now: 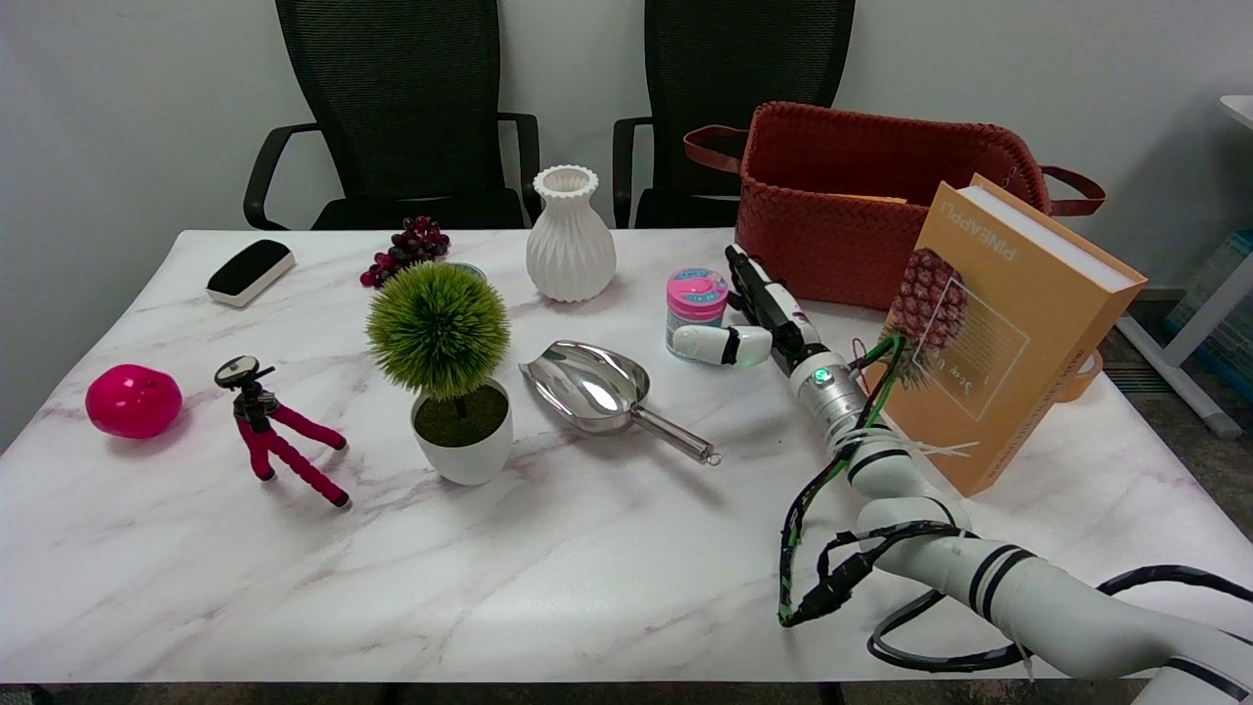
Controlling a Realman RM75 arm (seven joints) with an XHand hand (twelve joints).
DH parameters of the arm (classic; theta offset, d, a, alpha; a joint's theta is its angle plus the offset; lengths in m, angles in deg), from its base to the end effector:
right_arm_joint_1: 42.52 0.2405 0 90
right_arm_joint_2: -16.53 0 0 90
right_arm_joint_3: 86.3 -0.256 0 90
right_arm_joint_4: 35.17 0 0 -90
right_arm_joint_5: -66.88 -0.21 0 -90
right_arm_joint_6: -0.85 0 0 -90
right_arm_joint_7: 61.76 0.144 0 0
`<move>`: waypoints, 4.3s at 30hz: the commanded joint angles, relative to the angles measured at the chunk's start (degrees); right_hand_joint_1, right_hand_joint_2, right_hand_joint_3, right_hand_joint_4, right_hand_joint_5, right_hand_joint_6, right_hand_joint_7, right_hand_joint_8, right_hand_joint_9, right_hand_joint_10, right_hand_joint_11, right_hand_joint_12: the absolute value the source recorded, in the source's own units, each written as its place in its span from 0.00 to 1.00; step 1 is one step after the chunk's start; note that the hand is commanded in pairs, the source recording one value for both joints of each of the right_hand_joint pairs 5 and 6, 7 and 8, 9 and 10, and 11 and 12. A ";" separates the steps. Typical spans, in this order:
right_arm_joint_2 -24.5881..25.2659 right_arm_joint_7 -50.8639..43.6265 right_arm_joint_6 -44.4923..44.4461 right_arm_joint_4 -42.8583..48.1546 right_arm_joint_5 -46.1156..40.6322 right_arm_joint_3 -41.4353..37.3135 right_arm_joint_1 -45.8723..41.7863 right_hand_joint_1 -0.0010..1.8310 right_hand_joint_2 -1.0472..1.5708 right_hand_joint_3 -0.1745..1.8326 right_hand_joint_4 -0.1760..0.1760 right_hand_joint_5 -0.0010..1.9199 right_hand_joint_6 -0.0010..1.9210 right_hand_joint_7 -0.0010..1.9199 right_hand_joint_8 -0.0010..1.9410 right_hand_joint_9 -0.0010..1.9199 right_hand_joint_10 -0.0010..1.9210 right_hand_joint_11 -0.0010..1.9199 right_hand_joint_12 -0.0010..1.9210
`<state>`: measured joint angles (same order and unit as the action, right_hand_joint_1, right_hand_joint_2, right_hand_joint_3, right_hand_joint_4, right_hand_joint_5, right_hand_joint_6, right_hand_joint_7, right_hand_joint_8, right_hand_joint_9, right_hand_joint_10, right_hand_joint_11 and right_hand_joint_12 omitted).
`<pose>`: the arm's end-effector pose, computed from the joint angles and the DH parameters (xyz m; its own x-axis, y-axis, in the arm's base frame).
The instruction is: Pick up the pink gum jar.
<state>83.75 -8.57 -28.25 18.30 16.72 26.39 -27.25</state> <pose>-0.3201 -0.3925 0.3433 0.3233 0.1054 0.9404 -0.9462 0.0208 0.3229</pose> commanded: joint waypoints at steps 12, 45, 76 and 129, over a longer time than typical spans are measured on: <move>2.86 2.85 -0.20 -6.26 0.43 2.03 4.06 0.49 0.33 0.34 0.50 0.00 0.00 0.00 0.00 0.00 0.00 0.09 0.09; 5.21 2.85 -0.44 -13.06 0.91 2.35 8.75 0.54 0.27 0.37 0.50 0.00 0.00 0.02 0.02 0.00 0.00 0.11 0.11; 6.57 2.85 0.20 -15.64 0.91 2.27 10.22 0.59 0.30 0.34 0.50 0.21 0.21 0.38 0.37 0.09 0.09 0.41 0.41; 1.15 2.80 -7.96 -4.35 0.43 1.07 4.93 0.55 0.60 0.45 0.50 0.61 0.61 0.98 0.97 0.85 0.85 1.00 1.00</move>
<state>88.97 -5.78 -30.34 4.97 17.25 28.21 -18.57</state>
